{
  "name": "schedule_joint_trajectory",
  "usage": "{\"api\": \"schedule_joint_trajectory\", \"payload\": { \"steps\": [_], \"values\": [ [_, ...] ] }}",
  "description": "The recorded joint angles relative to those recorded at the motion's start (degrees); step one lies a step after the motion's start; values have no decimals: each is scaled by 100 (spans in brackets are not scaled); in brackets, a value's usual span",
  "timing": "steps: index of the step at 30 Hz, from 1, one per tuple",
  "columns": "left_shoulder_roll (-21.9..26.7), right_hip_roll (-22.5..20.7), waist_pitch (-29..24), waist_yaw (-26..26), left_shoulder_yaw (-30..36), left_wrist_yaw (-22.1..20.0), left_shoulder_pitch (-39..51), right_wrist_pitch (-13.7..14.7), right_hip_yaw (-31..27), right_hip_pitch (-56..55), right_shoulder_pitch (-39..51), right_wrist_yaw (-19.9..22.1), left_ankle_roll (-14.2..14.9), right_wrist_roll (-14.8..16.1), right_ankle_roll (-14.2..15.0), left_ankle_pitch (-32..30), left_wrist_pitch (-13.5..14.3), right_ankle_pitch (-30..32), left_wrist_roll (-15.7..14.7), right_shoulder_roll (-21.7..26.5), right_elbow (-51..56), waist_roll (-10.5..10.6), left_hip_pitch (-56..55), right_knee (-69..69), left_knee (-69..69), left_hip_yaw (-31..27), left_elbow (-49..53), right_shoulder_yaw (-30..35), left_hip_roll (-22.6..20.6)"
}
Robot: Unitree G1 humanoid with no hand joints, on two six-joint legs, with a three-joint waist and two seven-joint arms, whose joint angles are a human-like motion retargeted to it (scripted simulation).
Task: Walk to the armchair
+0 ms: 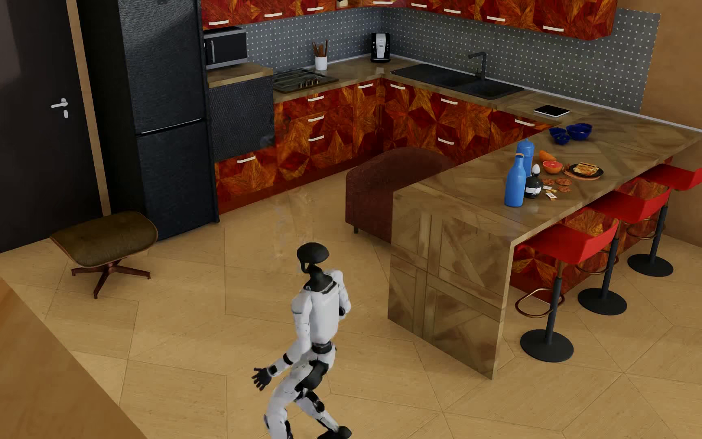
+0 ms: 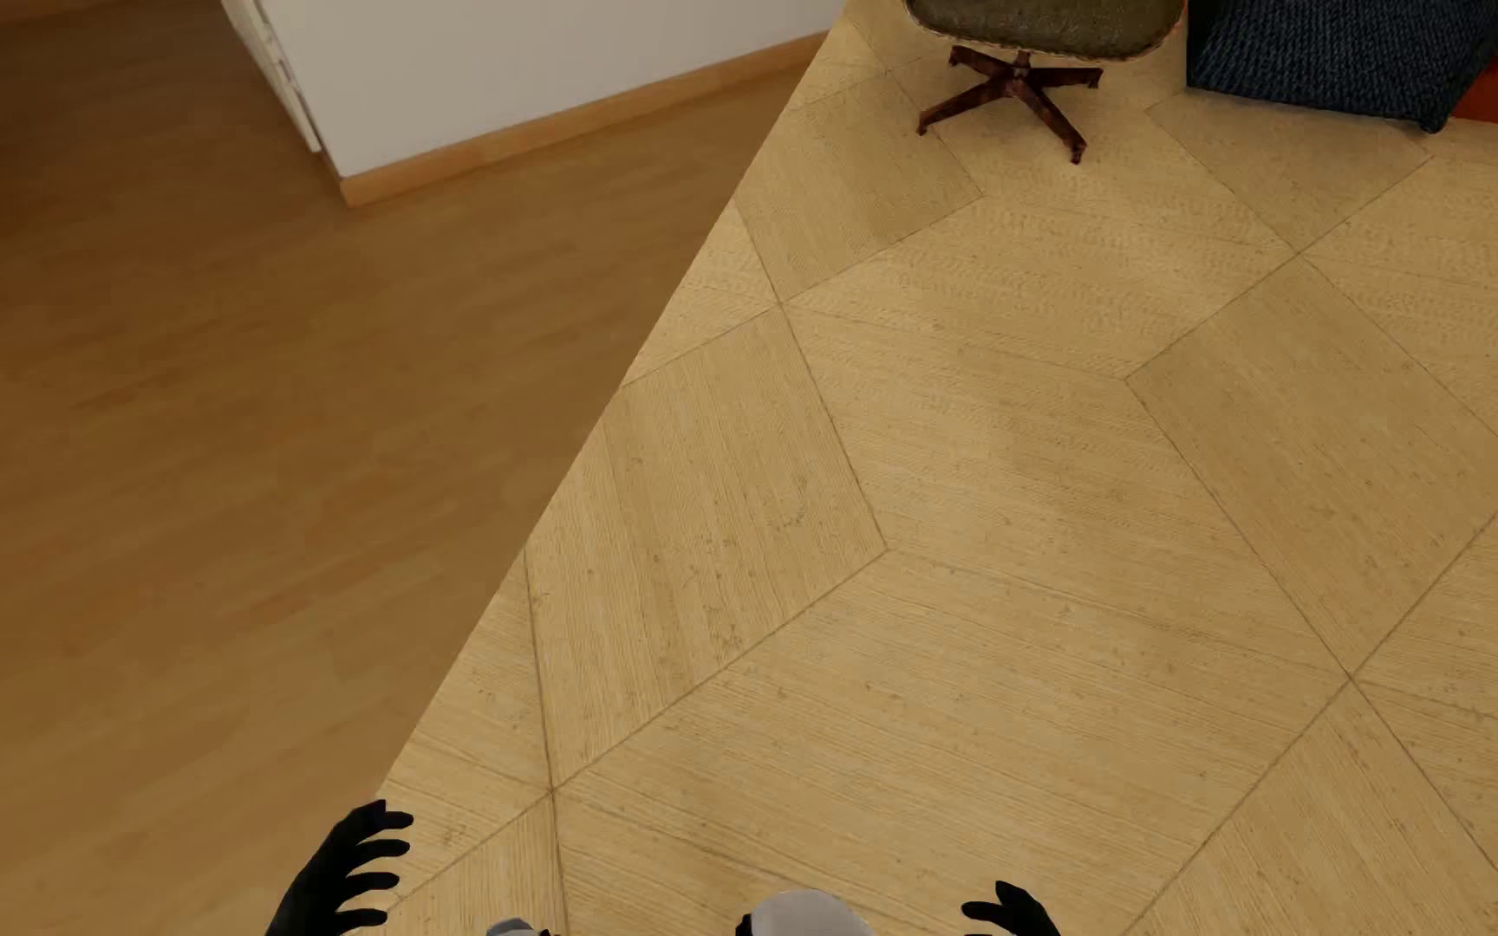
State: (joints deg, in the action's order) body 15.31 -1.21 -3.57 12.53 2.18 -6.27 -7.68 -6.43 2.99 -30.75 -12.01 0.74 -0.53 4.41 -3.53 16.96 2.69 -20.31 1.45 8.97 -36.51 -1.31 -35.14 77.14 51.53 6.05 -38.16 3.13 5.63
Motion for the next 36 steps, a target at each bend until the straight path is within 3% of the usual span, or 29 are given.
{"api": "schedule_joint_trajectory", "payload": {
  "steps": [1,3,4,6,8,10,11,12,13,14,15,16,17,18,19,20,21,22,23,24,26,27,28,29,30,32,34,35,36],
  "values": [
    [-177,189,53,175,155,-153,153,-7,144,-119,-174,-135,429,-4,199,227,-20,-507,-145,122,108,-122,357,-483,-82,165,326,-127,76],
    [-502,458,295,411,450,-277,461,-69,64,-114,-470,-120,363,-147,508,756,29,-1239,-260,178,40,-333,979,-1757,-149,452,673,-204,170],
    [-697,444,297,308,581,-260,632,-62,108,151,-591,-39,628,-172,-8,886,60,-923,-196,285,-119,-306,1064,-1950,324,307,607,-77,265],
    [-910,175,344,-375,574,-80,374,43,-16,597,-586,224,1036,-187,-25,-270,119,-1242,45,449,-656,-12,232,-2106,2083,-586,424,257,54],
    [-590,-40,408,-985,34,198,-314,78,-296,1218,-189,478,1370,-153,16,242,-100,-1357,256,199,-416,374,-331,-2710,1853,-915,357,-53,-191],
    [-385,-146,290,-1110,-205,309,-824,148,-582,1922,318,526,1553,-386,93,452,-530,-1409,388,-82,-19,702,-580,-3153,1042,-768,479,162,-154],
    [-403,-231,196,-1079,-248,290,-810,173,-671,1818,530,425,1553,-516,15,316,-504,-1184,364,-146,135,849,-524,-2565,306,-719,368,81,-89],
    [-195,-246,35,-788,-213,220,-701,184,-607,1376,637,267,1484,-572,-246,-514,-199,-454,231,-183,270,810,-174,-1277,-465,-586,-35,120,62],
    [51,-37,-92,-497,-214,69,-450,242,-357,750,468,6,940,-511,-286,-213,-23,340,4,-63,173,495,41,-385,-351,-334,20,122,102],
    [55,182,-177,-257,-139,-112,-122,274,-57,327,102,-258,273,-443,-203,65,84,249,-196,133,56,228,341,-327,-326,-132,200,-16,188],
    [-99,446,-145,95,86,-274,200,202,101,55,-234,-429,307,-424,-153,280,140,-345,-322,237,53,-95,687,-722,-427,51,332,-308,201],
    [-403,599,14,299,330,-348,519,67,96,-74,-550,-368,709,-445,-68,565,67,-841,-337,302,66,-351,940,-1453,-408,187,591,-319,252],
    [-596,595,135,363,610,-327,784,-68,17,36,-799,-191,797,-443,292,793,60,-803,-252,237,-49,-537,1025,-2148,13,122,689,-251,317],
    [-832,400,103,245,689,-225,946,-204,-38,319,-758,38,656,-384,187,372,152,-981,-91,262,-402,-581,754,-2112,1130,-194,467,190,410],
    [-894,271,92,60,636,-51,706,-308,-128,610,-599,223,496,-251,206,-310,254,-1174,90,269,-558,-483,362,-2186,1835,-614,322,415,222],
    [-874,121,85,-180,352,146,292,-407,-202,918,-455,374,376,-94,235,-195,333,-1327,292,177,-282,-261,73,-2339,1659,-859,223,304,83],
    [-645,-17,95,-369,156,302,-162,-439,-267,1117,-239,518,275,39,240,452,407,-1500,466,-62,139,-21,-47,-2303,393,-962,162,93,36],
    [-290,-40,130,-420,50,360,-397,-316,-425,1003,-18,532,684,136,172,539,397,-1396,514,-243,243,26,123,-1664,316,-883,2,33,70],
    [2,51,187,-349,17,310,-520,-117,-419,729,88,386,904,197,-94,823,231,-910,444,-321,60,-55,387,-939,334,-666,64,82,123],
    [41,187,239,-190,12,139,-438,66,-195,541,-17,88,673,213,-250,1003,-7,-453,285,-297,-57,-114,779,-613,138,-455,29,39,170],
    [-318,234,309,371,163,-308,152,153,167,192,-349,-510,833,120,-2,1188,-619,-563,-110,-26,164,-217,1617,-789,-469,-79,540,-161,270],
    [-608,338,288,465,344,-428,609,161,151,159,-571,-616,938,8,171,1151,-668,-846,-265,138,229,-274,1746,-1514,-161,-12,839,-227,282],
    [-880,352,282,306,425,-375,948,214,26,378,-672,-490,1067,-103,-38,517,-278,-1161,-307,271,-324,-263,1348,-2090,958,-259,572,110,216],
    [-1030,215,238,90,462,-212,817,150,-65,678,-600,-303,1156,-170,-36,26,212,-1331,-248,365,-706,-57,872,-2229,1882,-609,304,271,-18],
    [-873,77,200,-181,408,45,399,-15,-181,1004,-520,-85,1201,-161,-31,206,533,-1420,-94,306,-590,185,360,-2505,2185,-742,257,258,-221],
    [-584,-131,8,-789,38,517,-435,-354,-439,1741,-138,473,1273,-223,-35,617,480,-1607,310,64,-122,549,-398,-2883,1198,-683,416,107,-257],
    [-211,-316,-79,-816,-155,609,-646,-562,-461,1523,398,700,1432,-294,-98,-30,353,-978,441,-18,211,817,-565,-1553,-132,-661,36,-13,-141],
    [28,-220,-107,-575,-122,453,-518,-556,-374,1122,533,552,1242,-307,-163,-289,346,-91,336,-38,72,652,-328,-604,-108,-485,-215,44,-67],
    [179,-50,-142,-366,-168,206,-195,-462,-187,589,332,224,642,-296,-77,-3,175,429,158,-31,-90,349,-8,-51,-112,-242,-5,-105,-24]
  ]
}}
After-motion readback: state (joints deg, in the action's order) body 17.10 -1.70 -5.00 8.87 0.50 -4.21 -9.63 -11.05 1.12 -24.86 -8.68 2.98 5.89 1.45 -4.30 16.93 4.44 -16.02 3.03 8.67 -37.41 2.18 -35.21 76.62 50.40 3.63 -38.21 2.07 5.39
